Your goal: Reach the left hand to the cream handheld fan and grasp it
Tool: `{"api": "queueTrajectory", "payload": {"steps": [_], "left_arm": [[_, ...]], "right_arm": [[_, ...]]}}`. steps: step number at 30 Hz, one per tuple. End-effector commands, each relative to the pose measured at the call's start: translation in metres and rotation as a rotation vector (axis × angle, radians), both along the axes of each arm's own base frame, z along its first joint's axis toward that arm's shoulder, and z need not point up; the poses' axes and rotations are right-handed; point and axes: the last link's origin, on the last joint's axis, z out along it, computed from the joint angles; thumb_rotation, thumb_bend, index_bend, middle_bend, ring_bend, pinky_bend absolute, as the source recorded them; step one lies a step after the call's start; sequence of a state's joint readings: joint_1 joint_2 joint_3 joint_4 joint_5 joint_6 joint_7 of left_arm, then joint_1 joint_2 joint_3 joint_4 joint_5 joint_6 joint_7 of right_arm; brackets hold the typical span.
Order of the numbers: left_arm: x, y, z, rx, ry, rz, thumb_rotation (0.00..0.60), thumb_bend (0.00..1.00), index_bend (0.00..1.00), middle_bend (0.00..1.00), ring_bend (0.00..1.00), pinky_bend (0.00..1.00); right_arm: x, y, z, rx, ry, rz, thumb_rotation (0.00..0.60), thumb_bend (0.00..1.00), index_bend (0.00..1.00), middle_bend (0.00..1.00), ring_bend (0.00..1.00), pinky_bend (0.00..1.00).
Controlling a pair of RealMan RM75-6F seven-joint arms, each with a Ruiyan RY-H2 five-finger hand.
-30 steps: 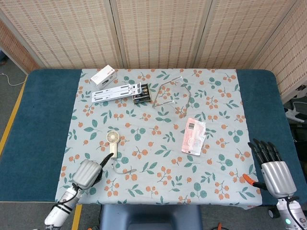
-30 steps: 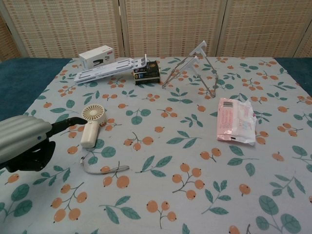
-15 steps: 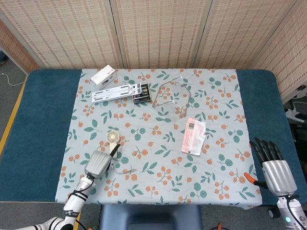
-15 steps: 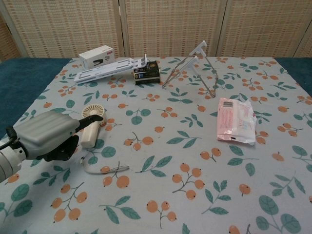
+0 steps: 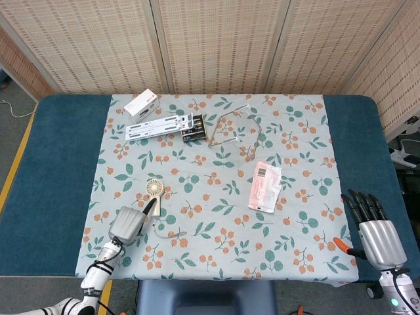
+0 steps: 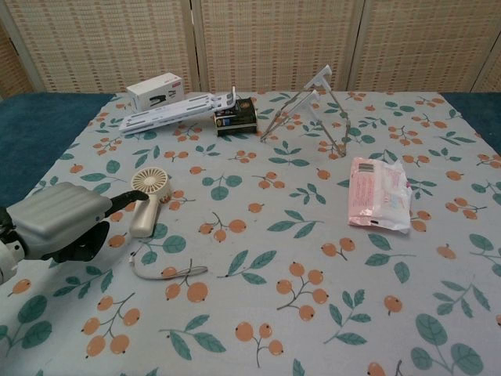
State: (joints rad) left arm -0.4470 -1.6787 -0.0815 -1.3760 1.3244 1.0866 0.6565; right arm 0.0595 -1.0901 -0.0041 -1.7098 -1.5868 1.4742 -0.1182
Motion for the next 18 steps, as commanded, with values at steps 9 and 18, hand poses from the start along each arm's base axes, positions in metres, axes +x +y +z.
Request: {"api": "queueTrajectory", "payload": {"steps": [9,18], "left_arm": [[-0.0023,-0.0002,0.0032,0.011,0.011,-0.012,0.6,0.86,0.07,1.0,1.0,1.0],[-0.0034,0.0007,0.0014,0.011,0.025,-0.014,0.6,0.86,0.07,1.0,1.0,1.0]], "right_arm": [[0.001,0.001,-0.0003,0.004,0.001,-0.003,0.505,0.09,0.0,0.0,0.0,0.0],[0.001,0.0009,0.0009,0.001,0.001,-0.004,0.505,0.09,0.0,0.0,0.0,0.0]]}}
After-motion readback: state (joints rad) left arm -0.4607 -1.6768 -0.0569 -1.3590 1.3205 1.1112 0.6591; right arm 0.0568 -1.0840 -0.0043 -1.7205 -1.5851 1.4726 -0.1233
